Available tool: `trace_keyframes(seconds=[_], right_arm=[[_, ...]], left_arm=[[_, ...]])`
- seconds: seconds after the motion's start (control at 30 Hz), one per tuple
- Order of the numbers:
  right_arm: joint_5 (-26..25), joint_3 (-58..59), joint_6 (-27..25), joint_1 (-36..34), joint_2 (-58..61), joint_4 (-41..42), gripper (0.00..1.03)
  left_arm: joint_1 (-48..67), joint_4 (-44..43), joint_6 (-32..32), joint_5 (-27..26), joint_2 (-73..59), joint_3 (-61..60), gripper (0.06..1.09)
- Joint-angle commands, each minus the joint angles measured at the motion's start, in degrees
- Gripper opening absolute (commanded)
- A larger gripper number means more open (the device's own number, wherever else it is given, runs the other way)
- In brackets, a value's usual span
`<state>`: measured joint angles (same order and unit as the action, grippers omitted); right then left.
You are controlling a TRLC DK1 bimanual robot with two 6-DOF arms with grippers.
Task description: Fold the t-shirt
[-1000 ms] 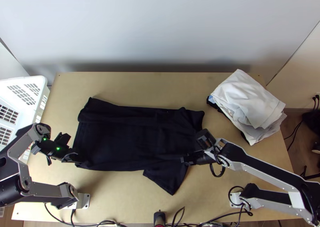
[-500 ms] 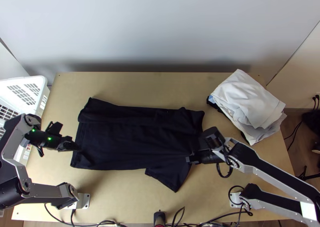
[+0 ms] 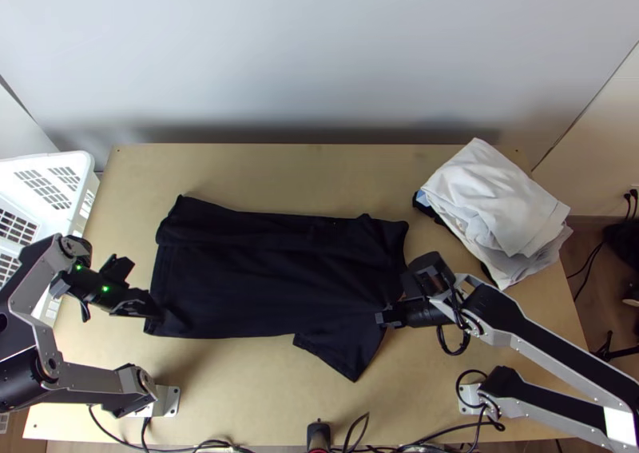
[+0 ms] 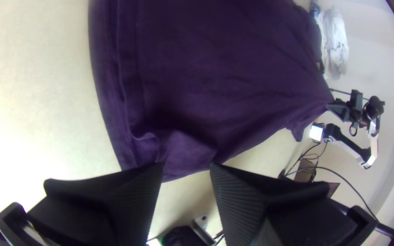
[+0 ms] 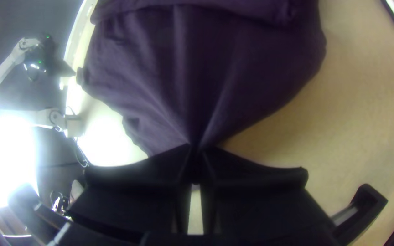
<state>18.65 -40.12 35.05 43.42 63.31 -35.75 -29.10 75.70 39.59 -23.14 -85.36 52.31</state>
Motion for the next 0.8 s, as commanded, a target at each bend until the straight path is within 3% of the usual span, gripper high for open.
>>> trace_keyframes(seconds=[0.0, 0.07, 0.27, 0.37, 0.47, 0.63, 0.77], right_arm=[[0.07, 0.13, 0.11, -0.09, 0.41, 0.06, 0.03], [0.07, 0.04, 0.20, -0.09, 0.68, 0.24, 0.03], [0.07, -0.05, 0.55, 0.00, 1.20, 0.50, 0.03], [0.07, 0.13, 0.55, 0.00, 1.29, 0.59, 0.03], [0.07, 0.04, 0.55, 0.00, 1.55, 0.68, 0.03], [0.07, -0.66, 0.90, 0.00, 1.64, 1.21, 0.03], [0.07, -1.63, 0.81, -0.18, 1.38, 1.03, 0.03]], left_arm=[[0.10, -1.87, 3.65, 7.14, -0.07, -2.30, 0.79], [0.19, -2.14, 3.82, 8.11, -0.16, -2.39, 0.82], [0.54, -3.54, 4.44, 8.19, -0.33, -4.85, 0.80], [0.54, -6.62, 5.32, 5.65, -0.33, -7.49, 0.55], [0.10, -10.75, 5.14, 0.81, -0.07, -9.86, 0.09], [0.01, -9.87, 3.21, -3.67, -0.24, -7.05, 0.09], [-3.59, 7.88, 1.36, -16.50, -5.69, 9.21, 0.09]])
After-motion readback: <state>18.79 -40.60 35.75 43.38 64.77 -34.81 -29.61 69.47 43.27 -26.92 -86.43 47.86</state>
